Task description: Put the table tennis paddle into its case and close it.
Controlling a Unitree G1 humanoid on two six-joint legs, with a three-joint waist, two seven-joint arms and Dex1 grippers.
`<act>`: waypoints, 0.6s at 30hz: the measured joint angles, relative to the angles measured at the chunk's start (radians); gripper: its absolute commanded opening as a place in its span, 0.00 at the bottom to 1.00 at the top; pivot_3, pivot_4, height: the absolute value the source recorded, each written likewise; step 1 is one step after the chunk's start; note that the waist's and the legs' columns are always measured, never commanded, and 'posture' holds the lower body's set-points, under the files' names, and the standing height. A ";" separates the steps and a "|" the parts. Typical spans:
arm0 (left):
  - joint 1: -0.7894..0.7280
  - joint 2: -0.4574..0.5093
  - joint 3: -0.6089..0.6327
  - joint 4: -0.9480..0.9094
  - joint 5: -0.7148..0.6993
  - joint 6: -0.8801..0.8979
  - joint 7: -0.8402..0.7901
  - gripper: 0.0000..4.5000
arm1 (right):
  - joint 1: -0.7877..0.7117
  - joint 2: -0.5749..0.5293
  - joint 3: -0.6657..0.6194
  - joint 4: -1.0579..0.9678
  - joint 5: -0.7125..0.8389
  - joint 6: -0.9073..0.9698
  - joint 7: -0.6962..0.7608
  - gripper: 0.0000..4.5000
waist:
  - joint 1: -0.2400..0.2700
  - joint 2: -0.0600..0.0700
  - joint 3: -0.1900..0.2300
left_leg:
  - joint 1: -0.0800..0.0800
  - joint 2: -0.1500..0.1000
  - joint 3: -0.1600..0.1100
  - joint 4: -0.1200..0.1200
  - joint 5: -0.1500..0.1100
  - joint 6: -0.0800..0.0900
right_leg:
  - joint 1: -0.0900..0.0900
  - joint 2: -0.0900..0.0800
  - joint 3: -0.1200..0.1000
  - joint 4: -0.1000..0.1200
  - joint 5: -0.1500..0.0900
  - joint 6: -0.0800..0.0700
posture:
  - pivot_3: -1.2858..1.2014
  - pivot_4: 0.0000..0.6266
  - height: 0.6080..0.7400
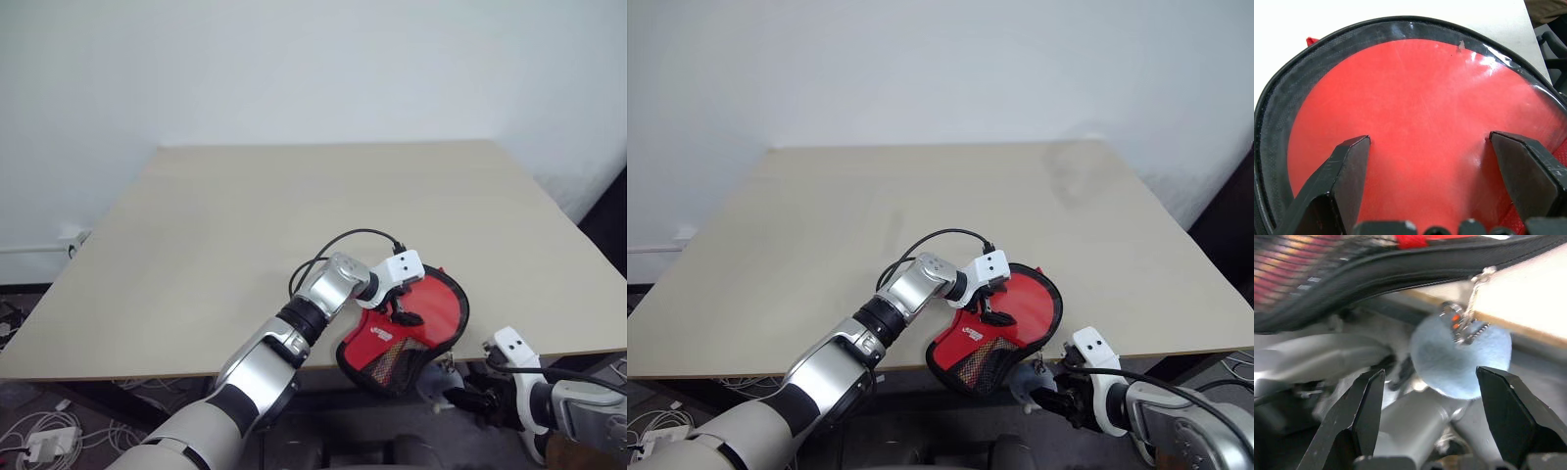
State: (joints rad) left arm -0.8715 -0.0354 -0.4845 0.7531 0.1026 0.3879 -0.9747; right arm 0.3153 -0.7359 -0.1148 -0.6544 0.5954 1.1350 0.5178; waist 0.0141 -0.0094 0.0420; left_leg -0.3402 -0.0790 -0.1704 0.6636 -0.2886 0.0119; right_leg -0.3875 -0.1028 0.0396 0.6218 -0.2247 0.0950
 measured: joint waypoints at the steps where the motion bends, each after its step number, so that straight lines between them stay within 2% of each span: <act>1: 0.000 0.000 0.000 0.000 0.000 -0.001 0.000 0.92 | 0.006 0.009 0.009 0.006 -0.018 -0.029 -0.002 0.80 | 0.000 0.000 0.000 | 0.000 0.000 0.000 0.000 0.000 0.000 | 0.000 0.000 0.000 0.000 0.000 0.000 | 0.52 0.00 1.00; 4: 0.000 0.001 0.000 0.000 0.000 -0.001 0.000 0.92 | 0.015 0.020 0.024 0.020 -0.037 -0.050 -0.015 0.99 | 0.000 0.000 0.000 | 0.000 0.000 -0.001 0.000 0.000 0.000 | 0.000 0.000 0.000 0.000 0.000 0.000 | 0.52 0.00 1.00; 12: 0.000 0.004 0.000 0.000 0.000 -0.002 0.000 0.92 | -0.028 0.102 0.063 0.134 -0.052 -0.034 -0.043 0.99 | -0.001 0.000 0.000 | 0.000 0.001 -0.002 -0.001 0.000 0.000 | -0.001 0.000 0.001 0.000 0.000 0.000 | 0.52 0.00 1.00; 18: -0.001 0.003 0.000 0.000 0.000 -0.006 -0.002 0.92 | -0.102 0.149 0.155 0.261 -0.152 -0.123 -0.084 0.99 | 0.000 0.001 0.000 | 0.001 0.000 -0.001 -0.001 0.000 0.000 | -0.002 0.001 0.000 0.000 0.000 0.000 | 0.52 0.00 1.00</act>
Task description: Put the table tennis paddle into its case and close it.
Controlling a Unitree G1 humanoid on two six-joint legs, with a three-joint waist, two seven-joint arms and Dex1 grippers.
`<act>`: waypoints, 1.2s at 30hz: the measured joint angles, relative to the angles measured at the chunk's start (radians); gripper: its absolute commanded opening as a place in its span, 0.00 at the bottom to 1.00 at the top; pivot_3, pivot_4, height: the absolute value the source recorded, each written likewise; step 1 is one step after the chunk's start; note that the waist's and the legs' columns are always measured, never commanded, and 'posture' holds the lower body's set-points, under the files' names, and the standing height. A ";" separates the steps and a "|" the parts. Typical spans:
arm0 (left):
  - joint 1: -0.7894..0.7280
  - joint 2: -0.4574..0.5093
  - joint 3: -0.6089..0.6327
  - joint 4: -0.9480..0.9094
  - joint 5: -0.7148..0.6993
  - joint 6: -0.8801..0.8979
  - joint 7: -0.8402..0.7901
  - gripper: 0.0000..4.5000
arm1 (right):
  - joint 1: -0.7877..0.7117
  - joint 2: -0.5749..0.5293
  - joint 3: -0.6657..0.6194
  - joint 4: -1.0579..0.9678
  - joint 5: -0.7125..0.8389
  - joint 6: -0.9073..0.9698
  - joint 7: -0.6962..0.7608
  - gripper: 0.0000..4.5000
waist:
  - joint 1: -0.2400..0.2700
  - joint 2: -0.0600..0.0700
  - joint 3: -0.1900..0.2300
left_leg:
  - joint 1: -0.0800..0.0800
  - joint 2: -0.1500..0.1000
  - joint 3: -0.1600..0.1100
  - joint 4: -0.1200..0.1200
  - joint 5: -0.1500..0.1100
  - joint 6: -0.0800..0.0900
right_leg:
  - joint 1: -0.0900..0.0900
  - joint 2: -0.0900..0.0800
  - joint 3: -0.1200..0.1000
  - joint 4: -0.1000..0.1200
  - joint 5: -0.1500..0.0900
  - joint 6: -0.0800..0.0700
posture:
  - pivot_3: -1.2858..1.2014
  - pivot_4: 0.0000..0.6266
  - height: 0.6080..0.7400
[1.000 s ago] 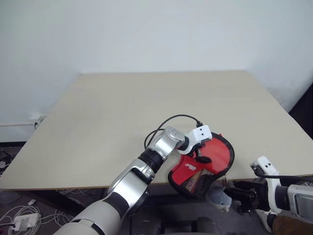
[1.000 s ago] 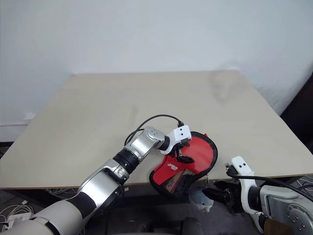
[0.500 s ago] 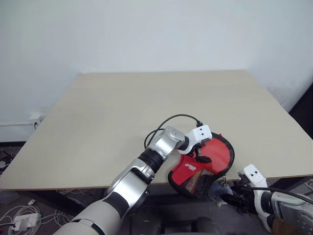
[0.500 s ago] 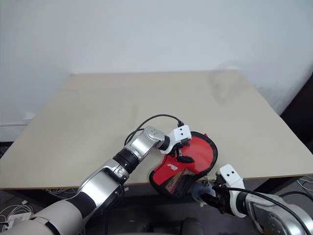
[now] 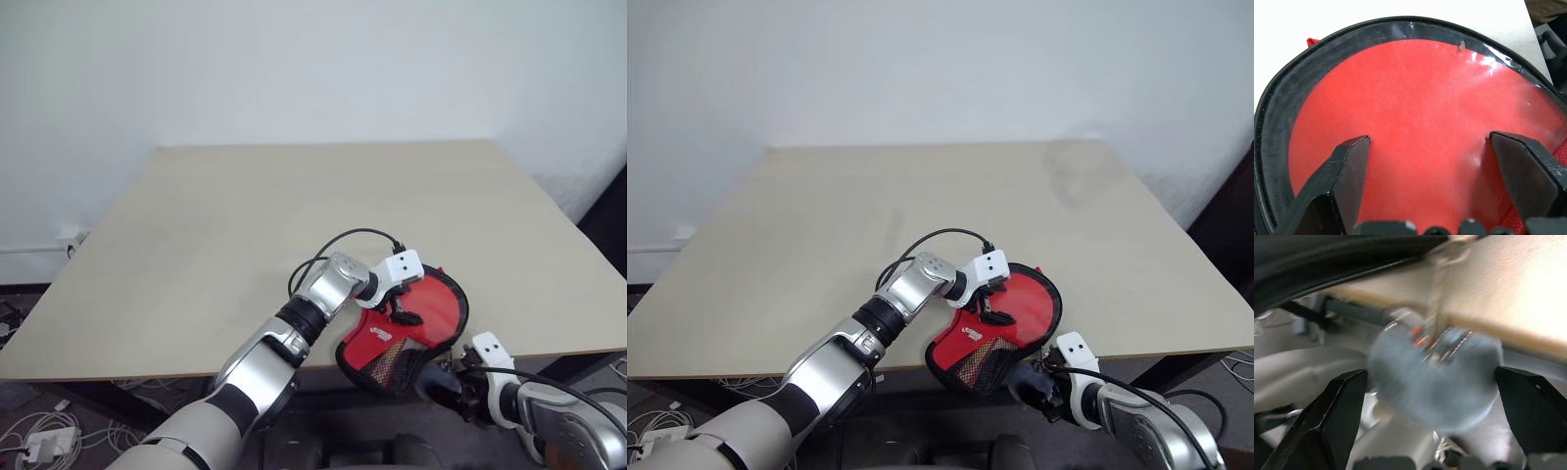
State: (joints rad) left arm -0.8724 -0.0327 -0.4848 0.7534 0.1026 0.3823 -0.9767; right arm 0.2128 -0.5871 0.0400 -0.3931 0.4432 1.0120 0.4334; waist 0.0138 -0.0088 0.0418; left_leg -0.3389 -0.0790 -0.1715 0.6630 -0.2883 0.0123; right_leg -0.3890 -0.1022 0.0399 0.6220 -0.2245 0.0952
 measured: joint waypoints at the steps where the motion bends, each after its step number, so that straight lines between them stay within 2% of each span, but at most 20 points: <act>1: 0.000 0.000 0.000 0.000 0.000 0.000 0.000 0.92 | -0.008 0.004 0.015 0.016 -0.016 -0.013 -0.002 0.99 | 0.000 0.000 0.000 | 0.000 0.000 0.000 0.000 0.000 0.000 | 0.000 0.000 0.000 0.000 0.000 0.000 | 0.52 0.00 1.00; 5: 0.000 0.000 0.000 0.000 0.000 -0.001 0.000 0.92 | -0.009 0.005 0.052 0.035 -0.043 -0.028 0.002 0.99 | 0.000 0.000 0.000 | 0.000 0.000 0.000 0.000 0.001 0.001 | 0.000 0.000 0.000 0.000 0.000 0.000 | 0.52 0.00 1.00; 8: 0.000 0.001 0.000 0.000 0.000 -0.001 0.000 0.92 | -0.008 0.011 0.070 0.043 -0.053 -0.029 0.007 0.88 | 0.000 0.000 0.000 | 0.000 0.000 -0.001 0.000 0.001 0.001 | 0.000 0.000 0.000 0.000 0.000 0.000 | 0.52 0.00 1.00; 13: 0.000 0.001 0.000 0.000 0.000 -0.001 0.000 0.92 | 0.015 -0.018 0.085 0.026 -0.067 -0.040 0.026 0.50 | 0.000 0.000 0.000 | 0.000 0.000 -0.001 0.000 0.000 0.001 | 0.000 0.000 0.000 0.000 0.000 0.000 | 0.52 0.00 1.00; 16: -0.001 0.001 0.000 -0.001 0.000 -0.001 0.000 0.92 | 0.069 -0.058 0.053 -0.039 -0.047 -0.040 0.068 0.31 | 0.000 0.000 0.000 | 0.000 0.000 -0.001 0.000 0.000 0.001 | 0.000 0.000 0.000 0.000 0.000 0.000 | 0.52 0.00 1.00; 19: -0.001 0.002 -0.001 -0.002 0.000 -0.001 0.000 0.92 | 0.135 -0.117 -0.002 -0.145 -0.009 -0.048 0.134 0.18 | 0.000 0.000 0.000 | -0.001 0.000 -0.001 0.000 0.000 0.000 | 0.000 0.000 0.000 0.000 0.000 0.000 | 0.52 0.00 1.00; 23: 0.000 0.004 -0.001 -0.001 0.000 -0.001 0.001 0.92 | 0.176 -0.197 -0.077 -0.262 0.035 -0.063 0.206 0.16 | -0.001 -0.001 0.001 | -0.001 0.001 0.000 0.000 -0.001 -0.001 | 0.001 0.000 0.000 0.000 0.000 0.000 | 0.52 0.00 1.00; 28: 0.001 0.001 -0.001 -0.002 0.000 -0.001 -0.002 0.92 | 0.168 -0.272 -0.089 -0.289 0.059 -0.054 0.264 0.16 | 0.000 -0.001 0.001 | -0.001 0.001 0.000 -0.001 -0.001 -0.001 | 0.000 0.000 -0.002 0.000 0.000 0.000 | 0.52 0.00 1.00; 36: 0.000 -0.007 -0.001 -0.002 0.000 -0.001 -0.003 0.92 | 0.088 -0.335 0.109 -0.311 0.061 -0.069 0.333 0.16 | 0.003 -0.001 0.001 | -0.001 0.000 -0.001 -0.001 -0.001 0.002 | 0.000 0.000 -0.003 -0.003 0.000 0.000 | 0.52 0.00 1.00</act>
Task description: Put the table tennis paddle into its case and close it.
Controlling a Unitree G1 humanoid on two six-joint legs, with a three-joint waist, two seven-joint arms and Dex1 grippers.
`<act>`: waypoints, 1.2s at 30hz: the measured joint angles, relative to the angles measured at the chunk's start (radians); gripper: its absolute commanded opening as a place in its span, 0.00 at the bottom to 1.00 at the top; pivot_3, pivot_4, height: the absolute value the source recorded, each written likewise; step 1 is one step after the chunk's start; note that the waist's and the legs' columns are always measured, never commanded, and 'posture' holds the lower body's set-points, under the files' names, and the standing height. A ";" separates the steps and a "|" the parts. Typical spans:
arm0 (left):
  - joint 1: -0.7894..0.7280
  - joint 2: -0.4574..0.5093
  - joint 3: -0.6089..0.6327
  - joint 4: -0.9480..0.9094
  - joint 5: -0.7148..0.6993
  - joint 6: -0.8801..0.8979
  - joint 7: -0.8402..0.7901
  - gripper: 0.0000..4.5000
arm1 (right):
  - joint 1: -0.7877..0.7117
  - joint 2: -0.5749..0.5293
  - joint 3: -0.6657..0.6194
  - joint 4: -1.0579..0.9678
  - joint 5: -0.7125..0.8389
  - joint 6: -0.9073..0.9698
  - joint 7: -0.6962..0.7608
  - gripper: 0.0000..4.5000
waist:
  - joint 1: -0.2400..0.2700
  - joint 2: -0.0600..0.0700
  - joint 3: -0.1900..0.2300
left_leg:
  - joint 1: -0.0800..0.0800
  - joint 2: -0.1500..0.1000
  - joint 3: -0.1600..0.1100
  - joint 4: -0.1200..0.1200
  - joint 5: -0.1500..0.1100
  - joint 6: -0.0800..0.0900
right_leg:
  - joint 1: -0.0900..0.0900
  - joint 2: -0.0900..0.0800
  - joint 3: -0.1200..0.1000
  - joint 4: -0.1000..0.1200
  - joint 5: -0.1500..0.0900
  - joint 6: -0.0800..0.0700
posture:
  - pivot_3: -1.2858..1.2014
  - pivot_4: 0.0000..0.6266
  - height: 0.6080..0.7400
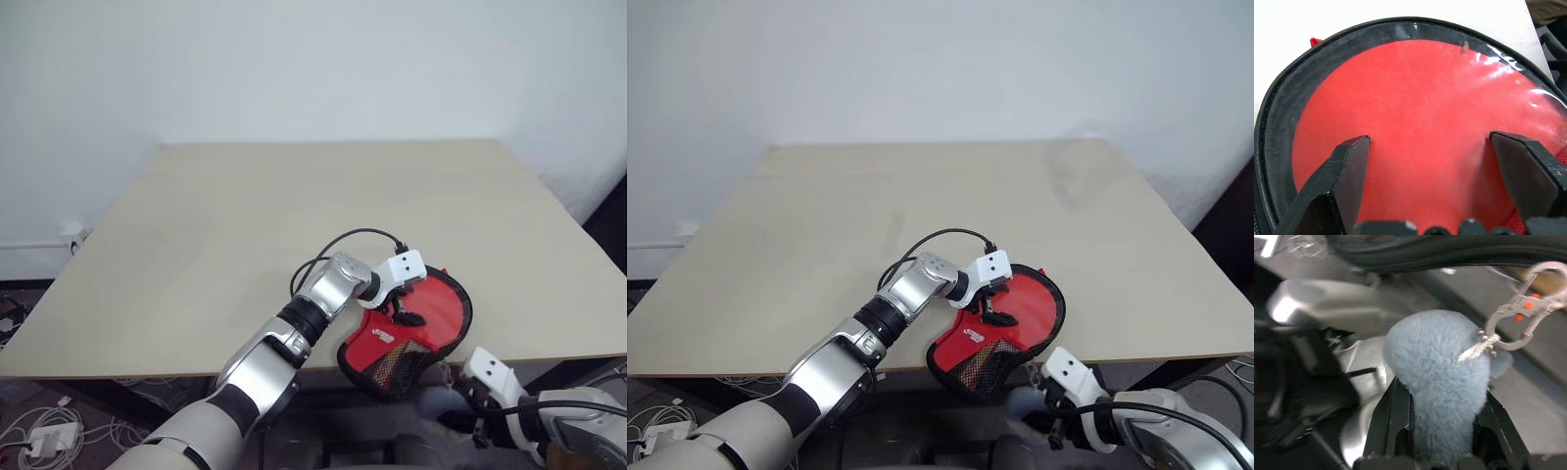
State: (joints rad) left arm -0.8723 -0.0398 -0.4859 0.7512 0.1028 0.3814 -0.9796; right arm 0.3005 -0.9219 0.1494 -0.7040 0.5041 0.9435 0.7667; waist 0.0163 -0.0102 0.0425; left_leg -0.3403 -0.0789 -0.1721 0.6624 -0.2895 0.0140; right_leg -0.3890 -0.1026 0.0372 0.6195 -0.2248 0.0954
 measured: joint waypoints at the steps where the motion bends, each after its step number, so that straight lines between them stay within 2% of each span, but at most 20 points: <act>1: 0.001 0.000 0.000 -0.002 0.000 0.000 0.000 0.92 | -0.015 -0.003 0.032 -0.006 -0.006 -0.004 0.008 0.16 | 0.000 0.000 0.000 | 0.000 0.000 0.000 0.000 0.000 0.000 | 0.000 0.000 0.000 0.000 0.000 0.000 | 0.52 0.00 1.00; 7: 0.006 0.004 0.000 -0.010 0.000 0.001 0.002 0.92 | -0.045 -0.049 0.166 -0.038 -0.021 -0.039 0.077 0.16 | 0.000 0.000 0.000 | 0.000 0.000 0.000 0.001 -0.001 0.001 | 0.000 0.000 0.000 -0.001 0.000 0.000 | 0.52 0.00 1.00; 17: 0.021 0.009 0.000 -0.036 0.000 0.010 0.002 0.92 | -0.096 -0.078 0.196 -0.140 -0.015 -0.062 0.119 0.16 | 0.000 -0.002 0.000 | 0.000 0.000 -0.001 0.000 -0.001 0.001 | 0.000 0.000 0.000 -0.001 0.000 0.000 | 0.52 0.00 1.00; 18: 0.023 0.010 0.000 -0.039 0.000 0.011 0.002 0.92 | -0.096 -0.080 0.199 -0.140 -0.016 -0.054 0.115 0.31 | 0.000 -0.002 0.000 | 0.000 0.000 -0.001 0.000 -0.001 0.002 | 0.000 0.000 0.000 -0.002 0.000 0.001 | 0.52 0.00 1.00; 20: 0.024 0.011 0.000 -0.042 0.000 0.012 0.002 0.92 | -0.089 -0.089 0.196 -0.141 -0.013 -0.048 0.115 0.42 | 0.000 -0.002 0.000 | 0.000 0.000 -0.001 0.000 -0.001 0.002 | 0.000 0.000 0.001 -0.002 0.000 0.001 | 0.52 0.00 1.00; 23: 0.024 0.014 0.000 -0.042 0.000 0.014 0.003 0.92 | -0.072 -0.092 0.140 -0.158 0.036 -0.043 0.120 0.66 | -0.001 -0.003 0.000 | 0.000 0.001 -0.001 0.000 -0.002 0.002 | 0.000 0.000 0.001 -0.002 0.000 0.001 | 0.52 0.00 1.00; 25: 0.024 0.014 0.000 -0.042 0.000 0.015 0.004 0.92 | -0.066 -0.093 0.109 -0.168 0.064 -0.035 0.124 0.79 | -0.001 -0.003 0.000 | 0.000 0.001 -0.001 0.000 -0.002 0.002 | 0.000 0.000 0.000 -0.002 0.000 0.001 | 0.52 0.00 1.00; 36: -0.001 0.014 0.000 0.000 0.000 -0.004 0.008 0.92 | -0.060 -0.115 -0.136 -0.194 0.258 0.049 0.116 0.79 | -0.002 -0.004 0.000 | 0.000 0.002 0.000 0.001 -0.002 0.002 | 0.000 0.000 0.000 -0.001 0.000 0.001 | 0.52 0.00 1.00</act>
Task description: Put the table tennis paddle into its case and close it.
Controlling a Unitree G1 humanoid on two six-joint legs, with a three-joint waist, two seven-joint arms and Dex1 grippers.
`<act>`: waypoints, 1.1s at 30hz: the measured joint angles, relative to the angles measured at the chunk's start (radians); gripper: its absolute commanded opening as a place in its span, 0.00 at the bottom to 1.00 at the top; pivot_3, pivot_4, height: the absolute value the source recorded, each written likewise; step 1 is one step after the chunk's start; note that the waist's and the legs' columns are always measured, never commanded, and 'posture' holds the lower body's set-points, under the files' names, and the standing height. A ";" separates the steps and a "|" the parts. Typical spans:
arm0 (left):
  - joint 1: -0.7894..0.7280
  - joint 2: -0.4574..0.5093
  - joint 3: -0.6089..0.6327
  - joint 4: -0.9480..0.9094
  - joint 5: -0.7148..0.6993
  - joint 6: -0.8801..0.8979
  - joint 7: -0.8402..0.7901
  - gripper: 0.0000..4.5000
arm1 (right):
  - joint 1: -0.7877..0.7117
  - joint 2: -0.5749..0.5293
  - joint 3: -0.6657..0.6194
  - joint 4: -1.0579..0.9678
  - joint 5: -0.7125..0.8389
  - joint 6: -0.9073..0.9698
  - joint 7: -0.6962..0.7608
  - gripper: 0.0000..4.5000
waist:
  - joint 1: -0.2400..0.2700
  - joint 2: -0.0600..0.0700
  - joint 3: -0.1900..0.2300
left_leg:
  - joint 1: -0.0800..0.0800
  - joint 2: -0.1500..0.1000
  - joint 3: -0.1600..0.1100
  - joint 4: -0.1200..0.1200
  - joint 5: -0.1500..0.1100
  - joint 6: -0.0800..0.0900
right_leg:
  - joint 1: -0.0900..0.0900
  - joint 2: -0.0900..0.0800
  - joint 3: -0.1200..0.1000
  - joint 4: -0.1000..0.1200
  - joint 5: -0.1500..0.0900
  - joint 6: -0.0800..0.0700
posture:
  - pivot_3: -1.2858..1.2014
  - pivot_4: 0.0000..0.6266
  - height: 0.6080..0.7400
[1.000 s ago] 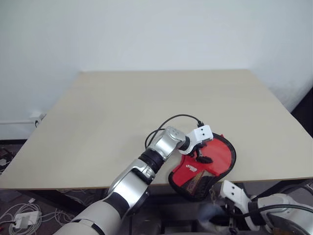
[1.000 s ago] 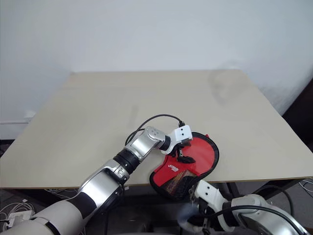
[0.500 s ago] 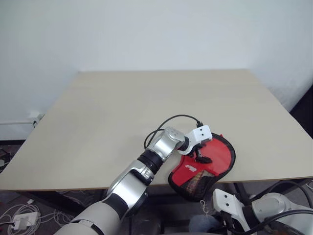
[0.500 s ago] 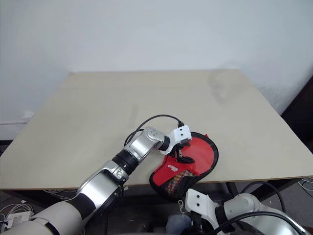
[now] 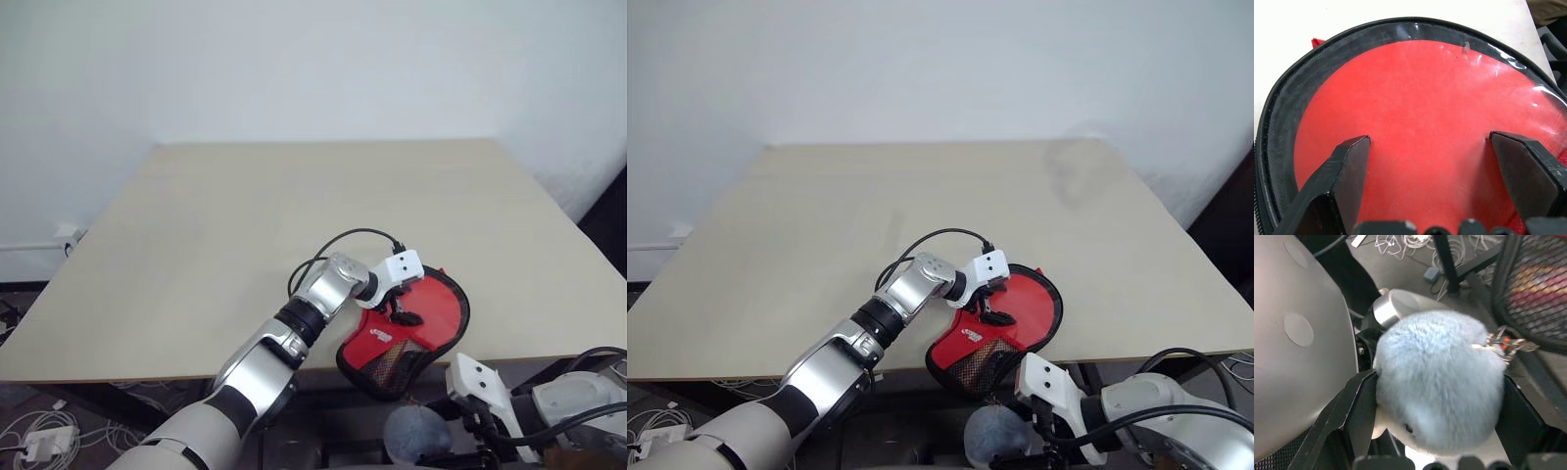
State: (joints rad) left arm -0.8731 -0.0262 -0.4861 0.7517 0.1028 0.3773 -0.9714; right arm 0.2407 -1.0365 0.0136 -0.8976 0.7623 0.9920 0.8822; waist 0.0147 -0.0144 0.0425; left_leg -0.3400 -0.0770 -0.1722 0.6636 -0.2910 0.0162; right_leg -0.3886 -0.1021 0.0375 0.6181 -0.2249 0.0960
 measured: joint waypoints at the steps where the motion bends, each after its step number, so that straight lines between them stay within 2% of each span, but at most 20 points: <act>1: -0.005 0.000 0.001 0.013 0.000 -0.009 0.004 0.92 | -0.009 0.001 -0.018 0.000 0.024 0.010 -0.007 0.79 | 0.000 0.000 0.000 | 0.000 0.000 0.000 0.000 0.000 0.000 | 0.000 0.000 0.000 0.000 0.000 0.000 | 0.52 0.00 1.00; 4: -0.023 0.000 0.003 0.055 0.000 -0.031 0.008 0.92 | -0.108 0.059 -0.008 -0.015 0.082 0.040 -0.064 0.79 | -0.001 -0.003 0.000 | 0.001 0.001 0.001 0.000 -0.002 -0.004 | 0.002 0.000 -0.001 0.000 0.000 0.000 | 0.52 0.00 1.00; 8: -0.042 -0.005 0.012 0.089 -0.001 -0.045 0.011 0.92 | -0.092 0.081 0.115 -0.001 0.039 0.040 -0.105 0.79 | -0.001 -0.004 0.000 | 0.001 0.002 0.001 0.001 -0.002 -0.004 | 0.000 0.000 -0.002 0.000 0.000 0.000 | 0.52 0.00 1.00; 10: -0.046 -0.005 0.021 0.102 -0.001 -0.048 0.014 0.92 | -0.090 0.089 0.121 0.033 0.012 0.029 -0.123 0.79 | -0.002 -0.004 0.000 | 0.000 0.001 0.004 0.001 -0.002 -0.003 | 0.001 -0.001 0.001 0.001 0.001 0.001 | 0.52 0.00 1.00; 14: -0.046 -0.007 0.026 0.111 -0.001 -0.055 0.018 0.92 | -0.107 0.126 0.035 0.126 -0.023 -0.020 -0.168 0.79 | -0.001 -0.004 0.001 | 0.001 0.002 0.003 0.001 -0.002 -0.003 | 0.001 0.000 0.000 0.001 0.001 0.001 | 0.52 0.00 1.00; 20: -0.058 0.010 0.064 0.135 -0.002 -0.051 0.021 0.92 | -0.184 0.235 -0.167 0.410 -0.097 -0.108 -0.277 0.79 | -0.002 -0.002 0.000 | 0.003 0.000 0.005 0.000 0.000 0.000 | -0.003 0.001 0.001 0.004 0.001 0.001 | 0.52 0.00 1.00; 26: -0.077 0.053 0.134 0.167 -0.034 0.005 -0.015 0.92 | -0.332 0.350 -0.199 0.627 -0.219 -0.146 -0.449 0.79 | -0.001 0.006 -0.001 | 0.002 -0.001 0.011 -0.003 0.000 0.000 | -0.006 0.001 0.001 0.005 0.001 0.000 | 0.52 0.00 1.00; 33: -0.097 0.124 0.213 0.210 -0.082 0.074 -0.081 0.92 | -0.399 0.465 -0.172 0.764 -0.253 -0.091 -0.511 0.79 | -0.003 0.008 0.000 | -0.005 -0.003 0.020 -0.002 0.001 0.000 | -0.017 0.001 0.009 0.005 0.006 -0.006 | 0.52 0.00 1.00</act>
State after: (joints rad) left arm -0.9700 0.0979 -0.2727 0.9615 0.0205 0.4516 -1.0525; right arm -0.1586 -0.5716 -0.1585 -0.1332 0.5094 0.9010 0.3711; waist 0.0114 -0.0065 0.0427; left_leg -0.3445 -0.0797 -0.1521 0.6619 -0.2904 0.0166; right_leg -0.4055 -0.1013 0.0465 0.6229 -0.2188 0.0896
